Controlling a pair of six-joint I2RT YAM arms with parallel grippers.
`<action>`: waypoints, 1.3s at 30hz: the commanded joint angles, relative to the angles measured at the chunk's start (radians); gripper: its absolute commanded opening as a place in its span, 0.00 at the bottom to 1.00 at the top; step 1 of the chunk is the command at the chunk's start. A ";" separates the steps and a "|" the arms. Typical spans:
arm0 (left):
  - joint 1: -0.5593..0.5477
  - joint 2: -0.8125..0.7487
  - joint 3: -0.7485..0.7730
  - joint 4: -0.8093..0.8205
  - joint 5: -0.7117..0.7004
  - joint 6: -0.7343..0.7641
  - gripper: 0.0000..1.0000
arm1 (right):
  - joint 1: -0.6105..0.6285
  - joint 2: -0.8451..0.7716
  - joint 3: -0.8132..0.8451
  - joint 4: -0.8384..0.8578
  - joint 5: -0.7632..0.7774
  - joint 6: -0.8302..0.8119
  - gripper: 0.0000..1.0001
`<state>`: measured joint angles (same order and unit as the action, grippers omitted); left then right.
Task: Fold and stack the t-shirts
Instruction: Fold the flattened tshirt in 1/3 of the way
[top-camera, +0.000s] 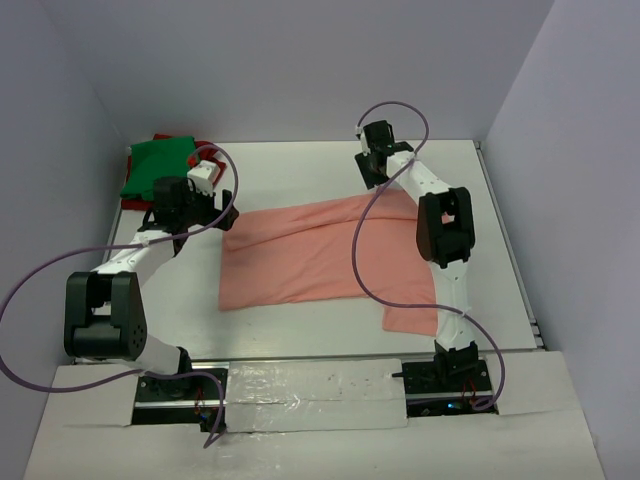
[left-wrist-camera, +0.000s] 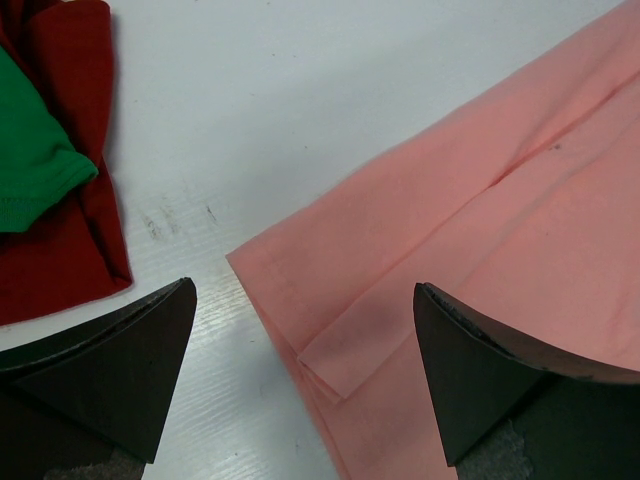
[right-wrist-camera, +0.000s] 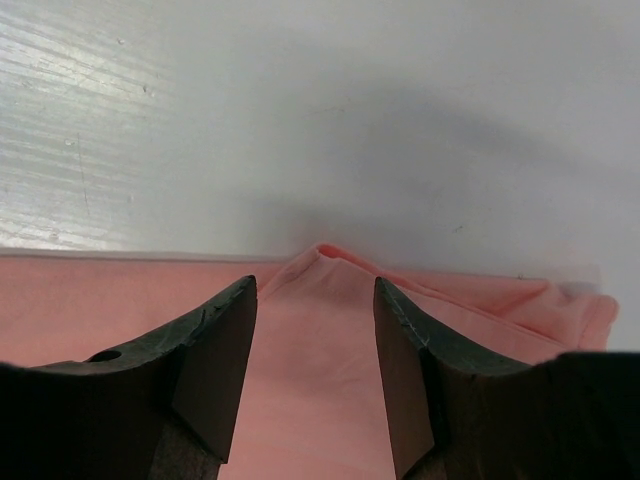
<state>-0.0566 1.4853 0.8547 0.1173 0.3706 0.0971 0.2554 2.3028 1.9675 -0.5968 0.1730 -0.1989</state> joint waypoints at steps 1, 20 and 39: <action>0.006 -0.005 0.000 0.035 0.019 0.007 0.99 | -0.005 0.024 0.051 -0.017 0.022 0.023 0.57; 0.006 -0.003 -0.009 0.030 0.034 0.013 0.99 | -0.025 0.087 0.103 -0.107 0.017 0.044 0.48; 0.006 -0.011 -0.017 0.030 0.041 0.021 0.99 | -0.024 -0.060 -0.057 -0.024 0.069 0.029 0.00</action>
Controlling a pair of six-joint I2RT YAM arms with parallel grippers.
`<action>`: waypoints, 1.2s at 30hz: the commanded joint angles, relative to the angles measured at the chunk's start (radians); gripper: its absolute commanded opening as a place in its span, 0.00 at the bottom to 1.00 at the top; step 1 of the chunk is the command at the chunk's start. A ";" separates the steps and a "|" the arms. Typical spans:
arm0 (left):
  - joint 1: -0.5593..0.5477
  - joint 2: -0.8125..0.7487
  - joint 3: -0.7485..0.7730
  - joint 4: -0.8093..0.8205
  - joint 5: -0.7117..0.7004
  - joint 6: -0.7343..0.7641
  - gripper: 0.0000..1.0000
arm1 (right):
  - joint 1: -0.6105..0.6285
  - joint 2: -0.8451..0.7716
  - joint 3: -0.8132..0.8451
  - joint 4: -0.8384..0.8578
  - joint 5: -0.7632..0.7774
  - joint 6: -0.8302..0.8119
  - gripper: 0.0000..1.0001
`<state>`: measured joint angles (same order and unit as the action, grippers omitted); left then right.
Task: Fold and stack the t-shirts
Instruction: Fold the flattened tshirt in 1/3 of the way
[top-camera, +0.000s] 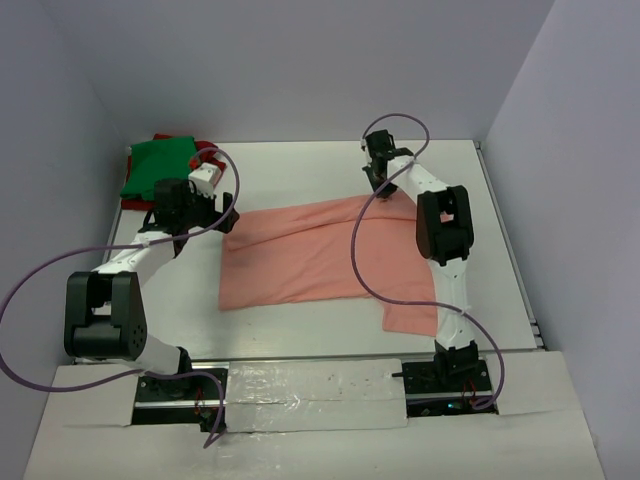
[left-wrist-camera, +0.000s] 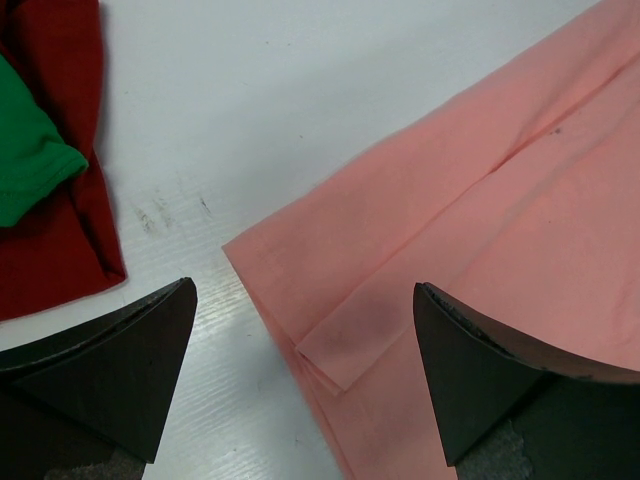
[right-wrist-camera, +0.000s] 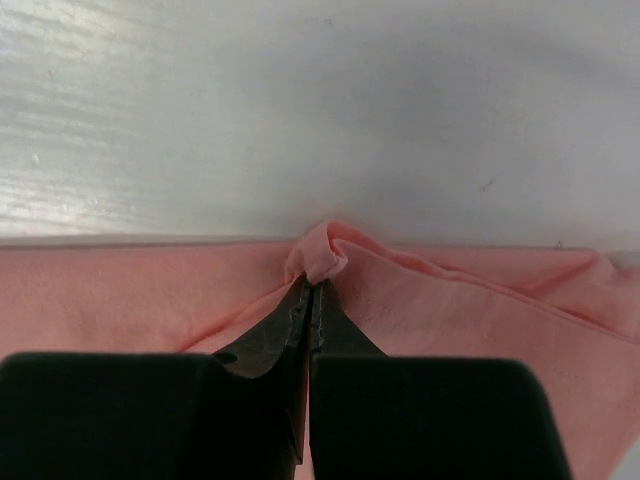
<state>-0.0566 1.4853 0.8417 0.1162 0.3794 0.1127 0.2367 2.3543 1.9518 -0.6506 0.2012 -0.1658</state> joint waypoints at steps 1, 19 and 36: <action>0.006 -0.014 -0.004 0.030 0.033 0.005 0.99 | -0.005 -0.125 -0.056 0.034 0.049 -0.006 0.00; 0.006 -0.049 -0.021 0.030 0.072 0.022 0.99 | 0.010 -0.446 -0.356 0.002 0.032 0.031 0.00; 0.005 -0.157 -0.046 -0.006 0.113 0.035 0.99 | 0.164 -0.599 -0.571 -0.202 -0.108 0.117 0.00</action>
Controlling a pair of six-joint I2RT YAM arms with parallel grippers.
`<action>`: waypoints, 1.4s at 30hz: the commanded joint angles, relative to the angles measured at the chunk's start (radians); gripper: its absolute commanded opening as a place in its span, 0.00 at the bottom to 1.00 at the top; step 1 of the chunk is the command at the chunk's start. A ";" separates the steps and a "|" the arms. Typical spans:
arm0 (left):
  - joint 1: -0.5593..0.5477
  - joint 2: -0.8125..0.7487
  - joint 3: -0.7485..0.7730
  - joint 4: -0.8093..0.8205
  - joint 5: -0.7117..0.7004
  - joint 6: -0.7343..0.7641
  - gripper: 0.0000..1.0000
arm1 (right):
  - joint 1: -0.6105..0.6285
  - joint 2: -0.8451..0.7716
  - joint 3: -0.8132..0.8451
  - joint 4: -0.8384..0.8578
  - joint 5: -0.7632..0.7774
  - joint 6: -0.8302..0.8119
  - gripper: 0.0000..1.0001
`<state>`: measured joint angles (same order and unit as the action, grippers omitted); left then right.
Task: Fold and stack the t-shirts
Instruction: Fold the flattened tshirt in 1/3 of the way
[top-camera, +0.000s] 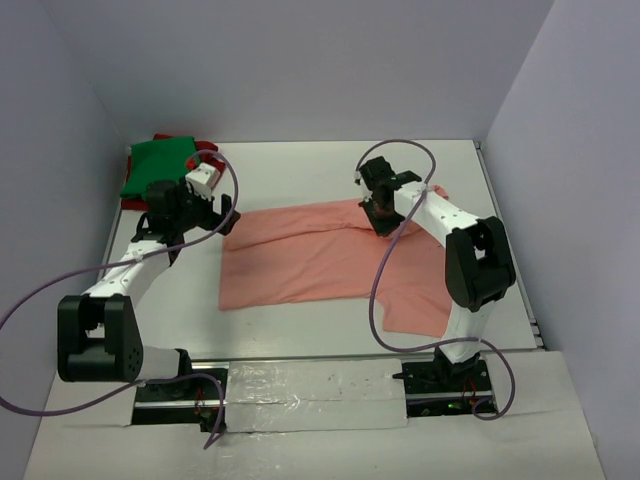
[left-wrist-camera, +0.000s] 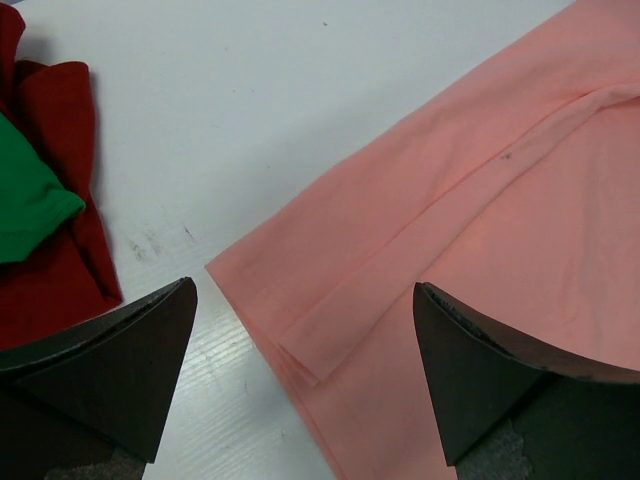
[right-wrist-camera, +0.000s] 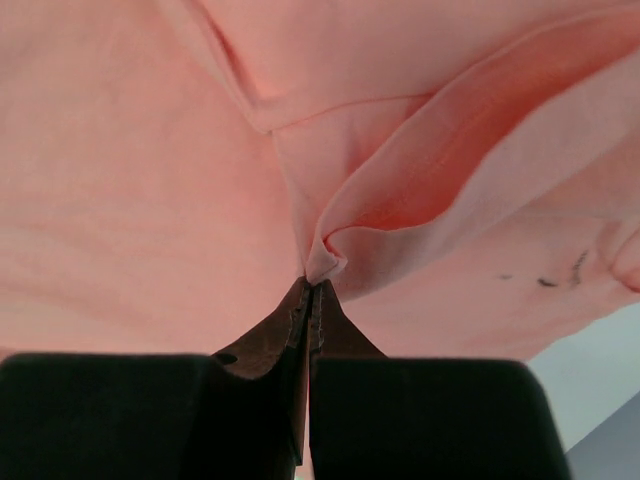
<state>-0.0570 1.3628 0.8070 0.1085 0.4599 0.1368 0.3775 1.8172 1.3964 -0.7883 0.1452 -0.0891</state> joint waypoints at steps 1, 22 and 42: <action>0.006 -0.037 -0.012 -0.001 0.034 0.012 0.99 | 0.029 -0.071 -0.033 -0.072 -0.064 0.040 0.00; 0.005 -0.061 -0.020 -0.067 0.045 0.055 0.99 | 0.012 -0.110 -0.053 0.273 0.091 -0.132 0.89; 0.005 -0.027 -0.014 -0.090 0.026 0.075 0.99 | -0.167 0.274 0.325 -0.020 0.117 -0.078 0.84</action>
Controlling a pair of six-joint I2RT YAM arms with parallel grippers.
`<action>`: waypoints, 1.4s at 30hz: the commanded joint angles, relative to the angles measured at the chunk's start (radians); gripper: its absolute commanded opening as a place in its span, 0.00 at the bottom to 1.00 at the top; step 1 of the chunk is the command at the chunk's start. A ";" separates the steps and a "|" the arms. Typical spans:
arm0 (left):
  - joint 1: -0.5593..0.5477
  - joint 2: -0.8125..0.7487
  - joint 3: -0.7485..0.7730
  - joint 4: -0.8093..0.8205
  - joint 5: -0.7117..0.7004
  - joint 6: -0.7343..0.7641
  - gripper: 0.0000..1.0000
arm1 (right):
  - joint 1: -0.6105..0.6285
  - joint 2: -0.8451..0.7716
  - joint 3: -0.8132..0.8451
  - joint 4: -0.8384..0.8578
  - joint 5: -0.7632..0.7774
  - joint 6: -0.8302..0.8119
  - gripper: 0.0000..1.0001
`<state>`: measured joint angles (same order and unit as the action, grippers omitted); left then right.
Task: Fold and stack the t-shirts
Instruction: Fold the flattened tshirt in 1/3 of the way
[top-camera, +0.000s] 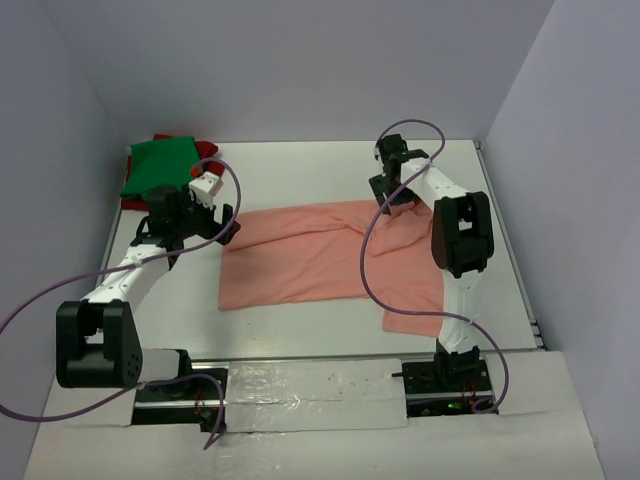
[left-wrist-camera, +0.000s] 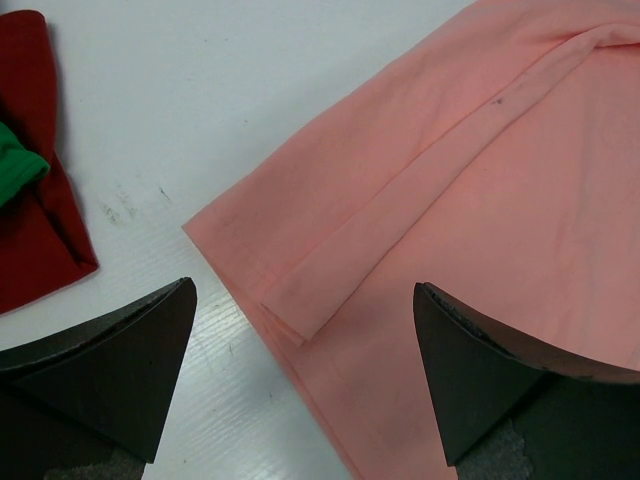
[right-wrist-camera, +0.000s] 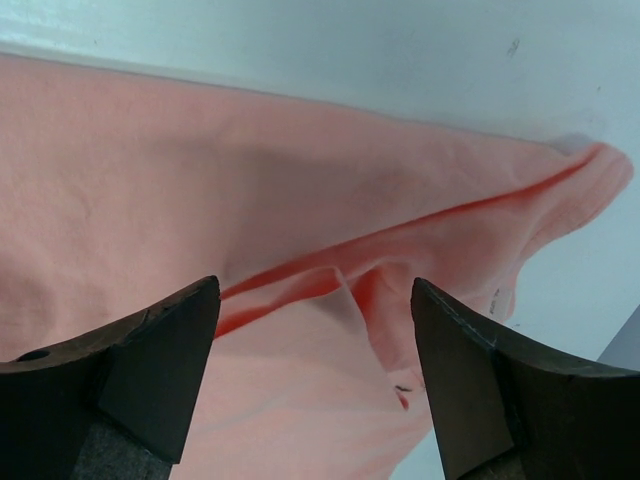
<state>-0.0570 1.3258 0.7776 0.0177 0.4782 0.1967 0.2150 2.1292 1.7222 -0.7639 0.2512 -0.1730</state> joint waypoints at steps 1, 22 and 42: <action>0.005 0.010 0.015 -0.001 0.010 0.015 0.99 | -0.009 -0.058 -0.013 -0.045 0.007 0.004 0.83; 0.005 0.004 -0.014 0.002 0.016 0.015 0.99 | -0.052 -0.176 -0.208 -0.006 -0.012 -0.033 0.19; 0.005 0.007 0.009 -0.050 0.033 0.020 0.99 | -0.051 -0.584 -0.506 -0.008 -0.032 -0.066 0.01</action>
<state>-0.0570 1.3396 0.7605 -0.0181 0.4801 0.2035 0.1635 1.6100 1.2518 -0.7673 0.2218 -0.2199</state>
